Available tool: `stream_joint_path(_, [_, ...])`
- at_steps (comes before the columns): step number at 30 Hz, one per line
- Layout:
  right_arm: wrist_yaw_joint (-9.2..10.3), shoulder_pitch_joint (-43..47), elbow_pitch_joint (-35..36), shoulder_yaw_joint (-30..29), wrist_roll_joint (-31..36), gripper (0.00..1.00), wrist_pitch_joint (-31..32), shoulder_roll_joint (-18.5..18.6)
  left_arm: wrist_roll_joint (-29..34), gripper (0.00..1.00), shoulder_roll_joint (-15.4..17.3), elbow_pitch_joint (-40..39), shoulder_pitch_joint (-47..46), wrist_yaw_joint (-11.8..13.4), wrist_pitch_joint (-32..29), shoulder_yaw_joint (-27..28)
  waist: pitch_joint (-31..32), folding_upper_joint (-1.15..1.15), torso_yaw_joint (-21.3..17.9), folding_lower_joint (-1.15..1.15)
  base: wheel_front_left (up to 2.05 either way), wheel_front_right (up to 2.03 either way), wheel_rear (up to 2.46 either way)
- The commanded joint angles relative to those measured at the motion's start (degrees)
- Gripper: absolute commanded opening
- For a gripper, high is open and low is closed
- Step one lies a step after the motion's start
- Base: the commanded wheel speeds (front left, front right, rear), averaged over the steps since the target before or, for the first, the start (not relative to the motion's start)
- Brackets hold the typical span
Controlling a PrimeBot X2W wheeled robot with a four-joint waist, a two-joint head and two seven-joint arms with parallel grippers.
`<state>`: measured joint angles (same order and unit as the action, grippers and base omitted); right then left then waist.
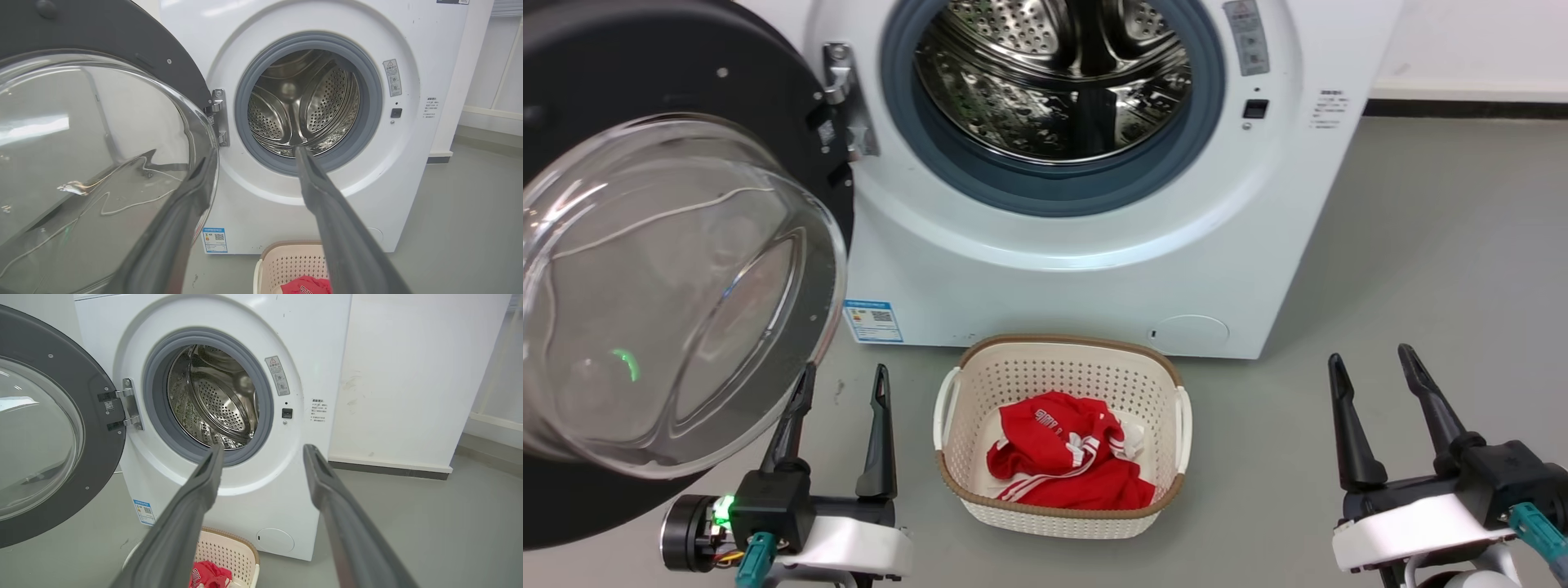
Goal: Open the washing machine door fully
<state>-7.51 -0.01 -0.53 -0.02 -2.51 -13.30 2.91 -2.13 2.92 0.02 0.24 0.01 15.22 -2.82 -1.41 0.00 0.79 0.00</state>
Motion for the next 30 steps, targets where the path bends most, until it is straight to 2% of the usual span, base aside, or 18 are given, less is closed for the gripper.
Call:
stream_joint_path(1, [0.04,0.4,0.0,-0.2,-0.1,1.00,0.1,-0.1,0.3,1.00,0.0,0.2,-0.8,0.2,-0.1,-0.1,-0.2,0.00,-0.6,0.00,0.00,0.00,0.00])
stream_joint_path(13, [0.04,0.7,-2.7,0.1,-1.5,1.00,-0.2,-0.1,0.3,1.00,0.0,1.7,0.2,1.5,-0.1,-1.2,0.0,0.00,-0.7,0.00,0.00,0.00,0.00])
stream_joint_path(30, [0.04,0.5,-4.2,0.4,-3.1,1.00,-0.7,-0.1,0.0,1.00,0.0,1.6,0.3,1.4,-0.1,-0.8,0.4,0.00,-0.6,0.00,0.00,0.00,0.00])
